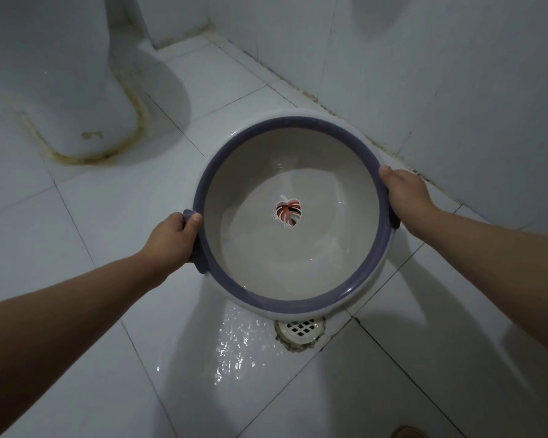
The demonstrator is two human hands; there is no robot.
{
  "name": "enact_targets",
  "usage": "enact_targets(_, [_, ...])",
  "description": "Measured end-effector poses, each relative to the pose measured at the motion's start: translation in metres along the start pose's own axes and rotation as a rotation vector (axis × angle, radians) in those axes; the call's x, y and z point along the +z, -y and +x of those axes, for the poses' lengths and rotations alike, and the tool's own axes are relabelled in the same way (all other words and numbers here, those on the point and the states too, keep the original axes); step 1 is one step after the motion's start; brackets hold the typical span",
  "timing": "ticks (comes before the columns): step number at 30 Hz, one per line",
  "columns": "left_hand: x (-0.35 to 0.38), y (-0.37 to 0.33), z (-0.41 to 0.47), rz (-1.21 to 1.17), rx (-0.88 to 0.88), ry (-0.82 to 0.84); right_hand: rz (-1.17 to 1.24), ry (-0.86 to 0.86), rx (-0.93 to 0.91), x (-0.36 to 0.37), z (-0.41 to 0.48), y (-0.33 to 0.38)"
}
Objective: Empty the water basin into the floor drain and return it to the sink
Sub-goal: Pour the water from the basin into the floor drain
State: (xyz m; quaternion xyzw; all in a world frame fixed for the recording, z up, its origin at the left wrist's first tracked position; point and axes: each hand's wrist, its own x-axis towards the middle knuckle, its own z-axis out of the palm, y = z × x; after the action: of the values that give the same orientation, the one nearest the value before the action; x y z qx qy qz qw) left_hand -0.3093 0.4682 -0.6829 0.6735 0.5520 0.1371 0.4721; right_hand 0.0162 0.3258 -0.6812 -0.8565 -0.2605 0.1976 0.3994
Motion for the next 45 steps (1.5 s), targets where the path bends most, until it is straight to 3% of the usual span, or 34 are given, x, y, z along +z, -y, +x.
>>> enact_targets(27, [-0.003,-0.003,-0.010,0.063,0.015,-0.006,-0.112,0.006,-0.078,-0.006,-0.002,-0.003])
enact_targets(45, [-0.001,-0.003,-0.012,0.049,0.009,0.022,-0.037,0.013,-0.067,-0.009,-0.003,-0.007])
